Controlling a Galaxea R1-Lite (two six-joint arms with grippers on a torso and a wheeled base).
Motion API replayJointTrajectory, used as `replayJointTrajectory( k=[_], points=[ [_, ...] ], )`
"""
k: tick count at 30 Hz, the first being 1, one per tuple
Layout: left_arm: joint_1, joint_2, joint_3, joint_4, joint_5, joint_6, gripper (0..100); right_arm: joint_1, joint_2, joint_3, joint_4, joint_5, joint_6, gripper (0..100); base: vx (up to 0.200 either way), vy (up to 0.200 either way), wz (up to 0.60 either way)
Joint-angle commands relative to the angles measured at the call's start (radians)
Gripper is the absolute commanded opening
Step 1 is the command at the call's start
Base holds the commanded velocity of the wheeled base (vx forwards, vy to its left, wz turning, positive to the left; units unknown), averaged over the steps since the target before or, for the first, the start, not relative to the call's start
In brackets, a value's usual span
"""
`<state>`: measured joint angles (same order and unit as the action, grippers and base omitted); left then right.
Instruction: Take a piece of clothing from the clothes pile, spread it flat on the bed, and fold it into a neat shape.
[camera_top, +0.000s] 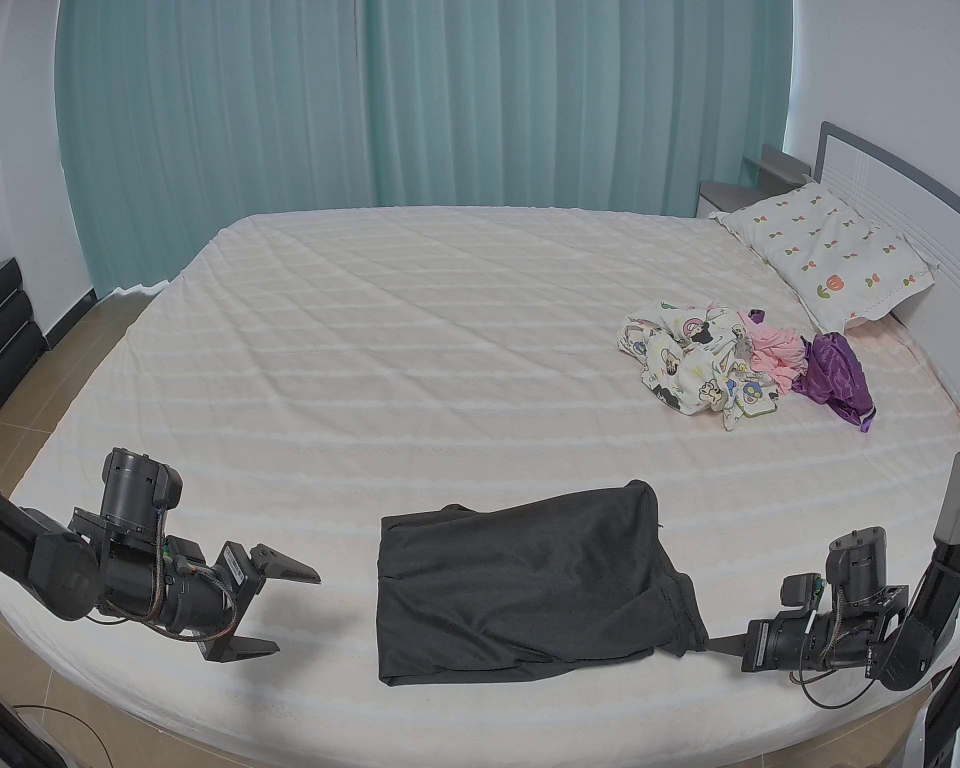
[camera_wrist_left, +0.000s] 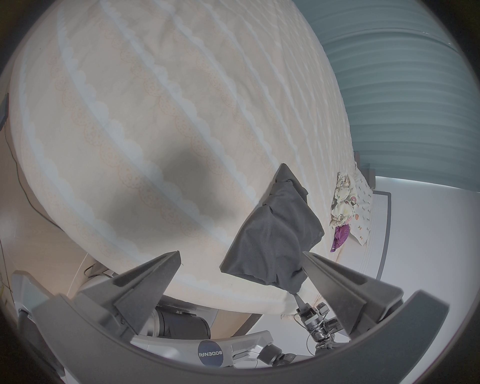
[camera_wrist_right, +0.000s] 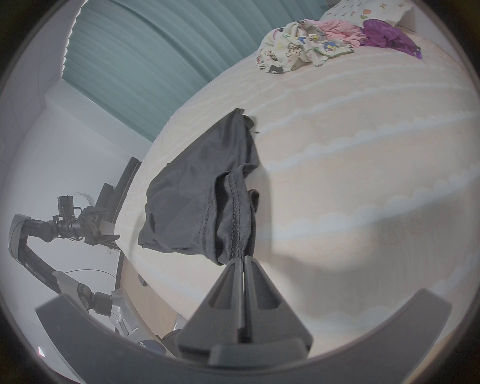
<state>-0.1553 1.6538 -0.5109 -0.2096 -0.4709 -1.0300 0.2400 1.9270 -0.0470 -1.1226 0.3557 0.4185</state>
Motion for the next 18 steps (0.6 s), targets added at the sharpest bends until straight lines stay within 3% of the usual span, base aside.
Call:
replayJointTrajectory(
  k=[1,5,6,14,18],
  points=[
    [0.000,0.000,0.000,-0.001,0.000,-0.001,100,-0.022,0.006,0.033,0.000,0.000,-0.015,0,0.000,0.000,0.00],
    [-0.001,0.000,0.000,-0.001,0.000,-0.001,100,-0.021,0.032,0.047,0.000,0.002,-0.041,0,0.000,0.000,0.00],
    [-0.001,0.000,0.000,-0.001,0.000,-0.001,100,-0.019,0.038,0.047,-0.003,0.002,-0.044,100,0.000,0.000,0.00],
    [0.000,0.001,0.002,-0.001,0.000,-0.001,100,-0.025,0.003,0.033,-0.031,0.002,-0.029,100,0.000,0.000,0.00],
    [-0.004,0.001,0.000,-0.001,0.000,-0.002,100,-0.027,-0.003,-0.022,-0.106,0.000,0.034,100,0.000,0.000,0.00]
  ],
)
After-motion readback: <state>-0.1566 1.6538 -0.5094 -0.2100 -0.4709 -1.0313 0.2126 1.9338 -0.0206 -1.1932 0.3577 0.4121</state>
